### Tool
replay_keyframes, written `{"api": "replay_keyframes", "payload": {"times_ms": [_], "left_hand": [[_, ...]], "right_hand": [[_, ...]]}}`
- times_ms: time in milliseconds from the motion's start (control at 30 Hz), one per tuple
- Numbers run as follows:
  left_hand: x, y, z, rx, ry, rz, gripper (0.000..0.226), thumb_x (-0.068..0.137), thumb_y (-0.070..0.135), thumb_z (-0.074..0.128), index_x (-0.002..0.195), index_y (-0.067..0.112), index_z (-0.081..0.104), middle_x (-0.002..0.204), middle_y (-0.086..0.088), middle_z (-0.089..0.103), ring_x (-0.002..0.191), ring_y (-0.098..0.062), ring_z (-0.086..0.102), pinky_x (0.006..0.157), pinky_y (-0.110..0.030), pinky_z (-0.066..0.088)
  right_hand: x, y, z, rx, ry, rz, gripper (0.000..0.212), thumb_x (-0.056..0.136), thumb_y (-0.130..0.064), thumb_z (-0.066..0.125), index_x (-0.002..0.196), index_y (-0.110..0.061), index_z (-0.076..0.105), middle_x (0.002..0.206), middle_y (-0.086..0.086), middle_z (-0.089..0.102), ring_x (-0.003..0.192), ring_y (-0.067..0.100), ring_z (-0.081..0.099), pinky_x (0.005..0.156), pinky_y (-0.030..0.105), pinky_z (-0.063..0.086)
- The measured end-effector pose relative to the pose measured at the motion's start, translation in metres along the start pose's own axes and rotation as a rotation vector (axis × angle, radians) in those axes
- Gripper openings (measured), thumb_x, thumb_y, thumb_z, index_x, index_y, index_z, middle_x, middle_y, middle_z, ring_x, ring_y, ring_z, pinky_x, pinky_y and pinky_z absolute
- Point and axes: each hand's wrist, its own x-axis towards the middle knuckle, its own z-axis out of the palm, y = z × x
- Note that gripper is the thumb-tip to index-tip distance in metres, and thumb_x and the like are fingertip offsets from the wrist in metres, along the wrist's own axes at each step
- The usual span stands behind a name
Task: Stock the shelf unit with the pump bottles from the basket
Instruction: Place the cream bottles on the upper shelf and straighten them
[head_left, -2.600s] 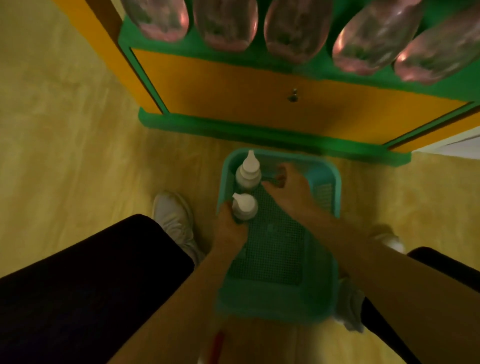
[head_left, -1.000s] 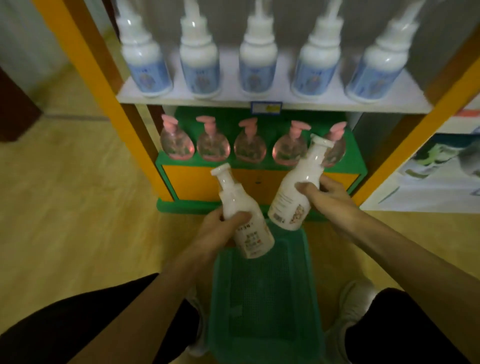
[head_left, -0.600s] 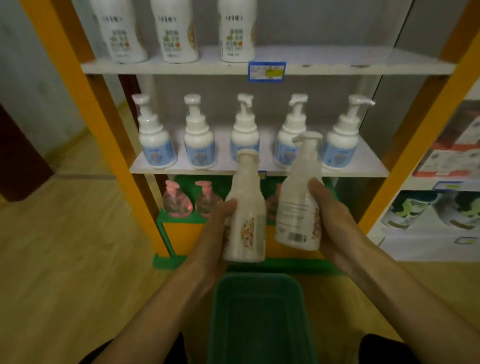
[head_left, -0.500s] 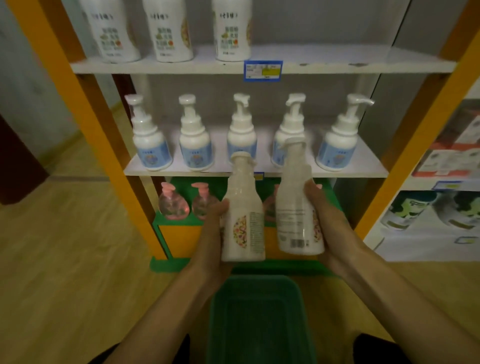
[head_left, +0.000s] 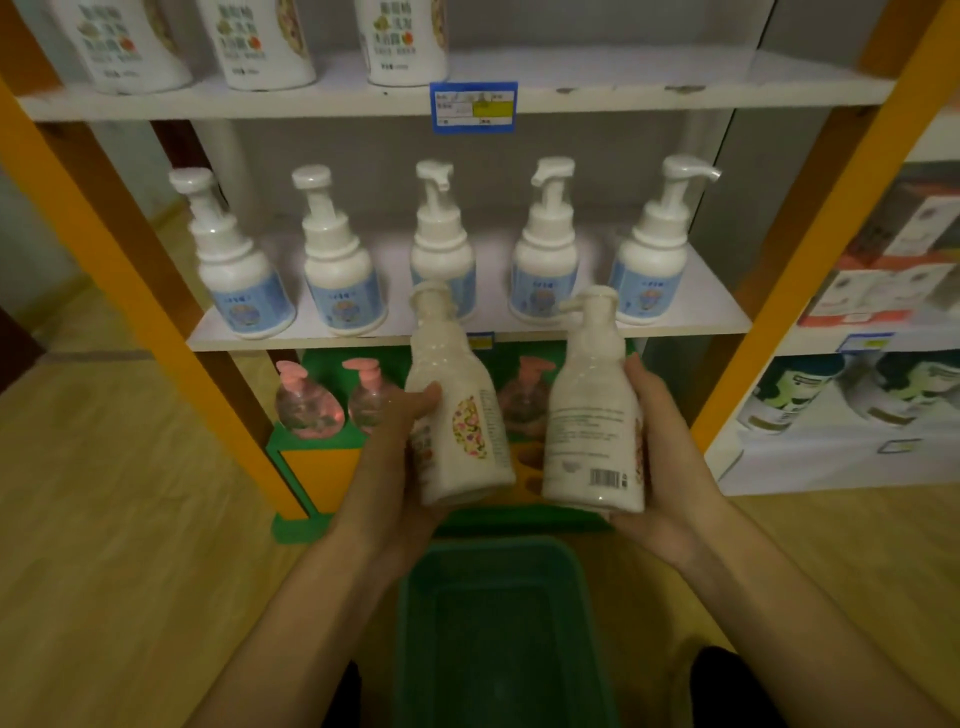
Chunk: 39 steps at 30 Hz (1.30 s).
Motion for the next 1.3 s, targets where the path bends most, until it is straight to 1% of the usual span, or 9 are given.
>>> {"api": "replay_keyframes", "payload": {"times_ms": [100, 167, 267, 367, 567, 700, 1000, 1100, 1300], "left_hand": [[-0.003, -0.003, 0.001, 0.073, -0.034, -0.02, 0.041, 0.065, 0.015, 0.064, 0.106, 0.018, 0.059, 0.092, -0.009, 0.073, 0.084, -0.025, 0.071, 0.07, -0.038, 0.06], [-0.003, -0.006, 0.004, 0.165, -0.01, -0.009, 0.052, 0.062, 0.007, 0.073, 0.11, 0.017, 0.057, 0.099, -0.011, 0.07, 0.089, -0.026, 0.069, 0.066, -0.035, 0.06], [0.001, -0.009, 0.007, 0.263, 0.03, 0.014, 0.061, 0.057, 0.014, 0.077, 0.114, 0.021, 0.056, 0.109, -0.013, 0.068, 0.098, -0.03, 0.067, 0.074, -0.041, 0.057], [0.004, -0.011, 0.006, 0.287, 0.05, 0.017, 0.066, 0.053, 0.022, 0.077, 0.116, 0.025, 0.057, 0.113, -0.013, 0.067, 0.104, -0.032, 0.065, 0.085, -0.049, 0.054], [0.009, -0.012, 0.008, 0.263, 0.062, 0.015, 0.055, 0.061, 0.021, 0.065, 0.114, 0.023, 0.056, 0.11, -0.01, 0.066, 0.101, -0.029, 0.064, 0.067, -0.036, 0.058], [0.009, -0.013, 0.009, 0.247, 0.055, 0.011, 0.049, 0.061, 0.02, 0.065, 0.11, 0.023, 0.058, 0.106, -0.009, 0.068, 0.097, -0.027, 0.067, 0.063, -0.034, 0.058], [0.008, -0.016, 0.011, 0.33, 0.07, 0.018, 0.064, 0.052, 0.026, 0.075, 0.113, 0.028, 0.057, 0.112, -0.01, 0.066, 0.103, -0.029, 0.064, 0.075, -0.041, 0.056], [0.009, -0.017, 0.012, 0.333, 0.07, 0.024, 0.052, 0.058, 0.022, 0.07, 0.108, 0.029, 0.058, 0.109, -0.009, 0.067, 0.102, -0.029, 0.065, 0.082, -0.045, 0.055], [0.009, -0.016, 0.012, 0.354, 0.098, 0.002, 0.056, 0.058, 0.022, 0.072, 0.112, 0.027, 0.055, 0.112, -0.01, 0.065, 0.104, -0.03, 0.063, 0.085, -0.045, 0.053]], "right_hand": [[-0.007, -0.003, 0.0, 0.021, 0.001, 0.024, 0.048, 0.088, -0.058, 0.047, 0.109, -0.021, 0.068, 0.095, 0.009, 0.067, 0.089, 0.024, 0.06, 0.084, 0.042, 0.047], [-0.009, -0.004, -0.001, 0.055, -0.006, 0.044, 0.049, 0.088, -0.058, 0.045, 0.113, -0.021, 0.065, 0.097, 0.008, 0.067, 0.089, 0.023, 0.062, 0.08, 0.04, 0.05], [-0.012, -0.006, -0.001, 0.08, 0.008, 0.055, 0.044, 0.091, -0.05, 0.042, 0.117, -0.018, 0.06, 0.097, 0.009, 0.066, 0.087, 0.024, 0.064, 0.072, 0.038, 0.055], [-0.013, -0.01, 0.001, 0.079, 0.021, 0.019, 0.041, 0.093, -0.048, 0.043, 0.108, -0.019, 0.067, 0.093, 0.01, 0.069, 0.085, 0.023, 0.067, 0.067, 0.036, 0.057], [-0.008, -0.013, -0.003, 0.081, 0.135, -0.011, 0.043, 0.083, -0.053, 0.056, 0.102, -0.018, 0.073, 0.093, 0.01, 0.07, 0.09, 0.026, 0.065, 0.076, 0.04, 0.055], [-0.008, -0.015, 0.0, 0.055, 0.143, -0.042, 0.031, 0.077, -0.048, 0.062, 0.078, -0.022, 0.079, 0.084, 0.006, 0.074, 0.075, 0.02, 0.07, 0.065, 0.036, 0.056], [-0.004, -0.012, -0.002, 0.12, 0.194, -0.015, 0.036, 0.082, -0.047, 0.054, 0.095, -0.015, 0.062, 0.081, 0.007, 0.064, 0.072, 0.021, 0.064, 0.069, 0.035, 0.051], [-0.003, -0.01, -0.005, 0.205, 0.184, 0.018, 0.038, 0.079, -0.045, 0.054, 0.101, -0.014, 0.059, 0.087, 0.009, 0.06, 0.076, 0.023, 0.061, 0.076, 0.037, 0.048], [-0.007, -0.007, 0.0, 0.204, 0.157, 0.017, 0.038, 0.083, -0.049, 0.055, 0.09, -0.014, 0.067, 0.078, 0.008, 0.064, 0.069, 0.021, 0.063, 0.072, 0.034, 0.049]]}}
